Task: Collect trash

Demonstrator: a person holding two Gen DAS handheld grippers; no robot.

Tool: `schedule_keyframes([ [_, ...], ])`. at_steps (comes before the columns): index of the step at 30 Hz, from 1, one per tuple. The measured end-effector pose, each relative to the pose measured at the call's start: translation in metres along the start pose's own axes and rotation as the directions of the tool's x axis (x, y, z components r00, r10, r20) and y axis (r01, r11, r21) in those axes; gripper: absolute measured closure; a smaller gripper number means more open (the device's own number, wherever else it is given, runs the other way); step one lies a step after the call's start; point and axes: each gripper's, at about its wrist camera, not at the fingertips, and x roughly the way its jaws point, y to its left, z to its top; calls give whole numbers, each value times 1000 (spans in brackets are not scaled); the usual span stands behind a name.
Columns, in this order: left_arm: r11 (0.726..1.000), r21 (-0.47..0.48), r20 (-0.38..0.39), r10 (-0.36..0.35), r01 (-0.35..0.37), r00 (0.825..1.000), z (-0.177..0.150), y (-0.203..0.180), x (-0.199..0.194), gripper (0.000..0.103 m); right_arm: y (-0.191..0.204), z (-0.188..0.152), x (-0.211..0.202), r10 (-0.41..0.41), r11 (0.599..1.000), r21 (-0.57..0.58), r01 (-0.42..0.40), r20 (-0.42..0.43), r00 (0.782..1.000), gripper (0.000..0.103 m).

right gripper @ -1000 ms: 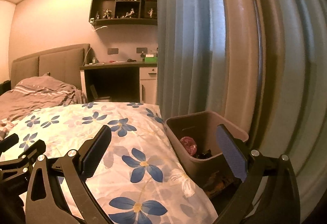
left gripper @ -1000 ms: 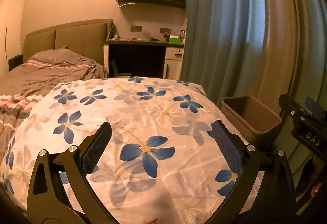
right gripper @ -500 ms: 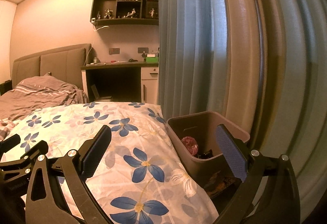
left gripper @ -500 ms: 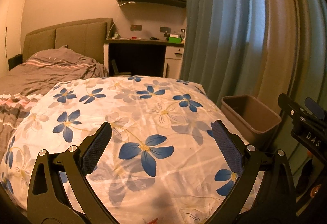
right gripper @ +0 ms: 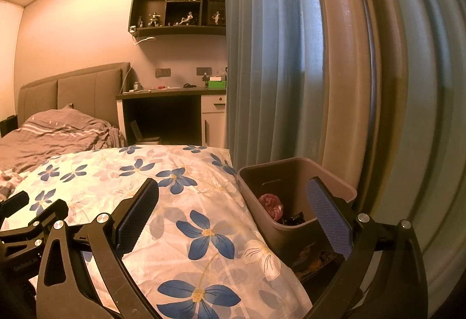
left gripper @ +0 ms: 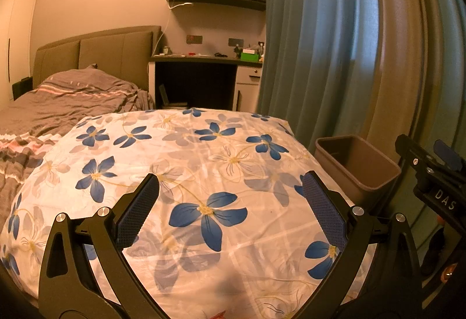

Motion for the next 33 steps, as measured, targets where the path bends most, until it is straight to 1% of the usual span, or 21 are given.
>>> schedule_keyframes([
  [33, 1000, 3, 1, 0, 0, 1000, 1, -1, 0, 6, 3, 0, 1, 4, 1000, 6, -4, 2, 1000, 6],
])
